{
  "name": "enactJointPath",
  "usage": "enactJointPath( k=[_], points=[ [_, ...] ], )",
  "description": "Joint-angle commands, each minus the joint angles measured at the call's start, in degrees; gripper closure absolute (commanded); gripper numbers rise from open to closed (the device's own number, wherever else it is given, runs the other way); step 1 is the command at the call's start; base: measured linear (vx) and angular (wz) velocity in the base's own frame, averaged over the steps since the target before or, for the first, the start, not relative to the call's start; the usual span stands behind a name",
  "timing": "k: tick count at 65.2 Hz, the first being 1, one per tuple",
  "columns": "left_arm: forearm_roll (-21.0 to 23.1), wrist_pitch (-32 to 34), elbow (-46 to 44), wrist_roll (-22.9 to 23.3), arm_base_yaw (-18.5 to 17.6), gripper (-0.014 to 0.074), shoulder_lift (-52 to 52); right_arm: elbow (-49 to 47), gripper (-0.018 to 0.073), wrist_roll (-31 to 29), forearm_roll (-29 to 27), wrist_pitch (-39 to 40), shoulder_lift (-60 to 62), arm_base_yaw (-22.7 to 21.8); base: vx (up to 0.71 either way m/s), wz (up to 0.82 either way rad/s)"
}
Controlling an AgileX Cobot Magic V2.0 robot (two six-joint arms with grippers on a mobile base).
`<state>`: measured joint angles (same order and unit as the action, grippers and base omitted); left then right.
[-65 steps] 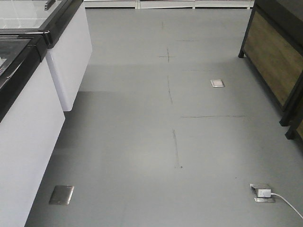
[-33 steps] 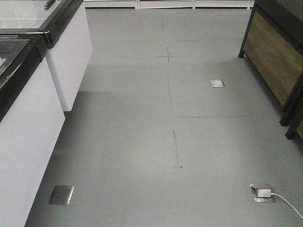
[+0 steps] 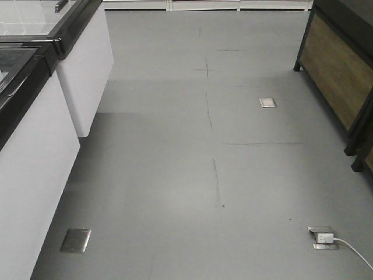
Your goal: Left arm holds basket, right arm returns cookies
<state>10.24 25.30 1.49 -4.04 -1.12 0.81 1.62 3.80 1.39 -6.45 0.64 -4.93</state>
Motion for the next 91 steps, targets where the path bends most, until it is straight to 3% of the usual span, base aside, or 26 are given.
enactJointPath(
  k=[1,12,19,28,51,67,81,91],
  points=[
    [0.21,4.58,-2.71,-0.29,0.03,0.0602,0.65,1.05,0.0565,-0.18,0.21,4.18,0.71,-0.25,0.0,0.0],
    [-1.92,-1.91,-8.53,-1.71,0.03,0.0602,0.61,1.05,0.0565,-0.18,0.21,4.18,0.71,-0.25,0.0,0.0],
    [-4.8,-9.91,-14.82,-3.96,0.03,0.0602,0.49,1.05,0.0565,-0.18,0.21,4.18,0.71,-0.25,0.0,0.0],
    [-5.29,-18.27,-22.95,-7.09,0.03,0.0601,-1.43,1.05,0.0565,-0.18,0.21,4.18,0.71,-0.25,0.0,0.0],
    [-5.82,-31.1,-45.79,-8.73,0.03,0.0599,-18.75,1.05,0.0565,-0.18,0.21,4.18,0.71,-0.25,0.0,0.0],
    [-6.35,-31.96,-58.47,-8.73,0.03,0.0599,-33.77,1.05,0.0565,-0.18,0.21,4.18,0.71,-0.25,0.0,0.0],
    [-6.14,-31.07,-62.11,-8.32,0.03,0.0599,-45.62,1.05,0.0565,-0.18,0.21,4.18,0.71,-0.25,0.0,0.0],
    [-4.51,-31.39,-62.11,-1.89,0.03,0.0591,-51.51,1.05,0.0565,-0.18,0.21,4.18,0.71,-0.25,0.0,0.0]
  ],
)
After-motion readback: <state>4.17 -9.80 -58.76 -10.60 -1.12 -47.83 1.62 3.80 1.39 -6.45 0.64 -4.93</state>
